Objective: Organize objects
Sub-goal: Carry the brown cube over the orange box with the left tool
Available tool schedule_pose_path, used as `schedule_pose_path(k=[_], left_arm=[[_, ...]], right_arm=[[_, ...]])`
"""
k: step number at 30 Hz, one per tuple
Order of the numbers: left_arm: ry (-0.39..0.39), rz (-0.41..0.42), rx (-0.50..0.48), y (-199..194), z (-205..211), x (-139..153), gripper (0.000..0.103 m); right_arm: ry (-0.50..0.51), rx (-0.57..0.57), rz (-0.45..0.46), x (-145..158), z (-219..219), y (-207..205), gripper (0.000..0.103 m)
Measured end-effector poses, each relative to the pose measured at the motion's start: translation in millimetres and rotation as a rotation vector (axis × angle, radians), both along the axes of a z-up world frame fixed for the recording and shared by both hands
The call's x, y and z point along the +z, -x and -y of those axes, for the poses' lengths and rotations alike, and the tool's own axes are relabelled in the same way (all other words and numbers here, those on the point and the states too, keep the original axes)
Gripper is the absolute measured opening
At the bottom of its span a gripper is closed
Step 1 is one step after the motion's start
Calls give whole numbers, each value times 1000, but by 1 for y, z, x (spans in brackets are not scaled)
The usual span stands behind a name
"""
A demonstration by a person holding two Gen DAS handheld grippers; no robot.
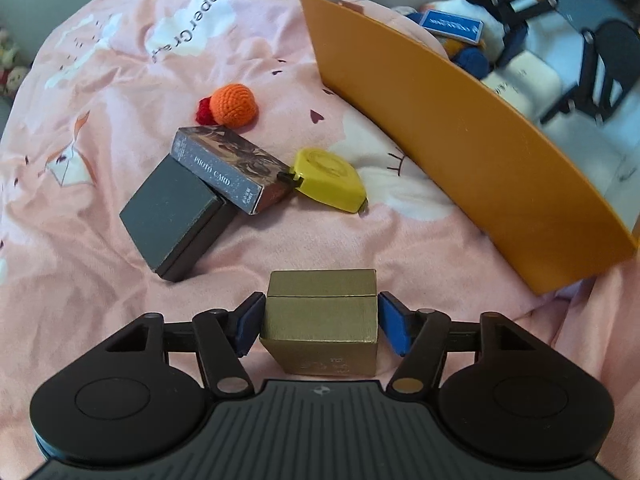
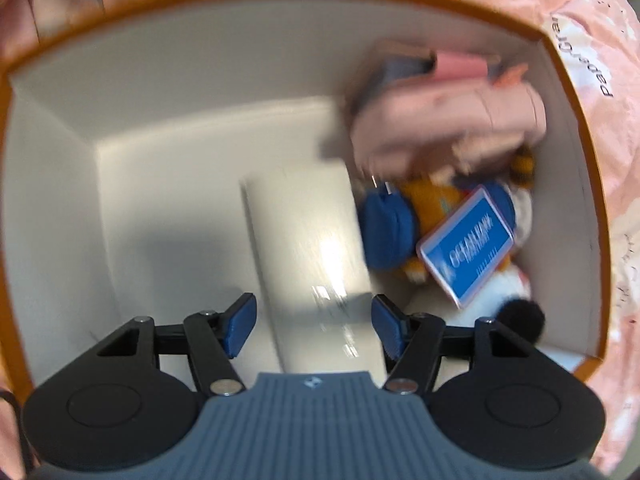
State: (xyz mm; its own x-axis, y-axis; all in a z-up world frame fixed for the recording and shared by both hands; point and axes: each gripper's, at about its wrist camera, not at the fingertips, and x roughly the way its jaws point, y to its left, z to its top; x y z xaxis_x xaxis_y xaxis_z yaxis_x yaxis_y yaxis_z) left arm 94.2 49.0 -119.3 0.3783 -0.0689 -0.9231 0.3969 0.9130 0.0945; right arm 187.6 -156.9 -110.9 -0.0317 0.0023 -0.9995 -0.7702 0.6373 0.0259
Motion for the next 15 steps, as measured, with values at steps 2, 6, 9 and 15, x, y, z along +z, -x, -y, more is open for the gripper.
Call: schedule_pose_path(k=[2, 6, 9, 15], left_arm=[[23, -8, 29, 0, -4, 2, 69], [49, 8, 61, 3, -8, 10, 69], [92, 35, 87, 5, -8, 26, 69], [177, 130, 62, 0, 10, 73, 69]], right_arm=[[-28, -17, 5, 1, -7, -4, 66], [-31, -30, 3, -4, -14, -8, 74], [-38, -59, 11, -3, -15, -10, 74], [-90, -114, 75, 12, -28, -10, 56]])
